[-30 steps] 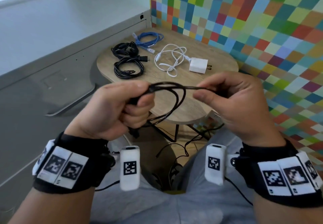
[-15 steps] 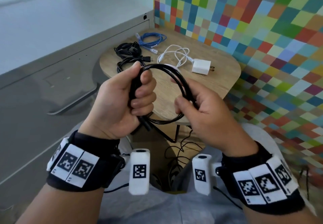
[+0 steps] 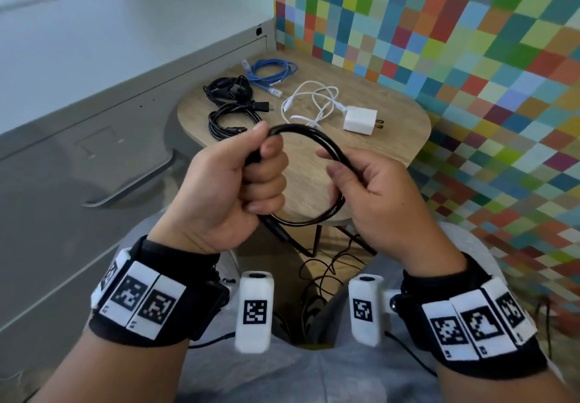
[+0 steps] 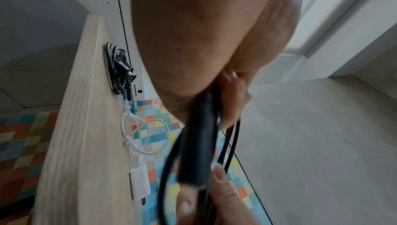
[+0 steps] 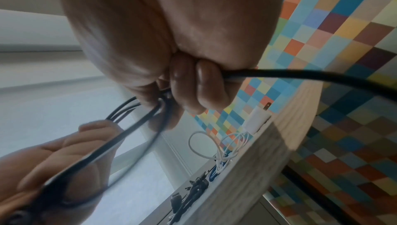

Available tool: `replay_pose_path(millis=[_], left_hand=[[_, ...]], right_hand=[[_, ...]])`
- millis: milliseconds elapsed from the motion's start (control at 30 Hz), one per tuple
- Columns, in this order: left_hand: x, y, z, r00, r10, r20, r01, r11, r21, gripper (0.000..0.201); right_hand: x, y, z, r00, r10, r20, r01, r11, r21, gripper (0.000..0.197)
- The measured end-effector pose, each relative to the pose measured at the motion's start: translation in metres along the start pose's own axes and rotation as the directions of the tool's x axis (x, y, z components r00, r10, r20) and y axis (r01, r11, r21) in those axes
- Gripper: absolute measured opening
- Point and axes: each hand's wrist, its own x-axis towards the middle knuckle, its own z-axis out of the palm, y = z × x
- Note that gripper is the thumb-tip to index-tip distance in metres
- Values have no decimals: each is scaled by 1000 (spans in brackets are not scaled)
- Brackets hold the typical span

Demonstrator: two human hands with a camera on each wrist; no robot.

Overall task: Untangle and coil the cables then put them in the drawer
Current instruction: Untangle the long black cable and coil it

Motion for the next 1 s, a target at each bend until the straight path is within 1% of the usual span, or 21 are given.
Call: replay_pose_path(millis=[67,133,167,233,300,333,367,433,500,567,600,633,667,700,733,800,833,867,900,933,1000], left_hand=[[1,6,-6,998,57,-23,-58,996,-65,35],[-1,15,-22,992,123,-25,-125,975,-181,35],[-2,19,-32,987,158,-1,-152,949,-277,34],[-6,28,-50,972,233,27,-190,850,-492,31],[-10,34,-58,954,290,-81,-282,768,-575,34],[-11,36,-56,937,310,-159,-344,757,-556,38],[-13,36,-51,913,333,-234,-407,767,-496,40],[-11,35,-35,851,383,-359,-489,828,-274,37],[-5,27,-20,809,408,-423,-457,889,-18,32],[0,15,-7,797,428,-426,-368,903,219,29],[2,9,-1,802,440,-404,-318,887,334,28],[3,3,5,819,443,-365,-267,858,439,28],[4,-4,10,843,431,-321,-219,821,528,27],[5,-10,14,868,413,-275,-177,776,605,26],[6,-15,17,890,396,-227,-149,723,675,25],[7,-24,20,917,375,-134,-111,563,819,26],[7,-26,20,927,360,-104,-88,480,873,29],[7,-27,22,935,342,-92,-67,425,903,34],[7,-27,23,941,328,-90,-55,407,912,39],[7,-26,23,946,310,-95,-46,418,907,42],[8,-23,22,963,251,-103,-32,481,876,42]], right_hand=[[1,1,-6,999,2,-35,-1,1000,10,17],[1,4,-18,995,4,-98,-2,1000,23,19],[2,7,-25,990,2,-138,3,999,34,17],[4,15,-41,973,4,-229,11,998,63,11],[6,22,-51,948,9,-317,7,999,48,10],[7,25,-52,937,8,-349,0,1000,22,13],[8,27,-51,930,2,-367,-7,1000,-11,15],[8,28,-44,921,-33,-388,-12,994,-113,16],[7,26,-37,934,-53,-352,-26,976,-214,16],[5,21,-29,975,9,-221,-72,958,-279,16],[4,19,-24,988,55,-145,-98,945,-311,15],[3,16,-20,993,95,-76,-115,934,-337,12],[1,13,-15,993,114,-20,-113,927,-358,7],[0,9,-9,995,100,23,-84,922,-378,3],[-1,5,-4,997,52,52,-28,921,-389,2],[-3,-3,4,994,-82,76,103,934,-342,4],[-4,-6,7,986,-148,75,164,939,-303,5],[-5,-9,7,977,-205,65,215,938,-272,6],[-6,-10,7,968,-244,52,249,937,-246,6],[-8,-12,7,965,-261,37,263,940,-216,6],[-11,-14,6,969,-245,-21,240,960,-144,9]])
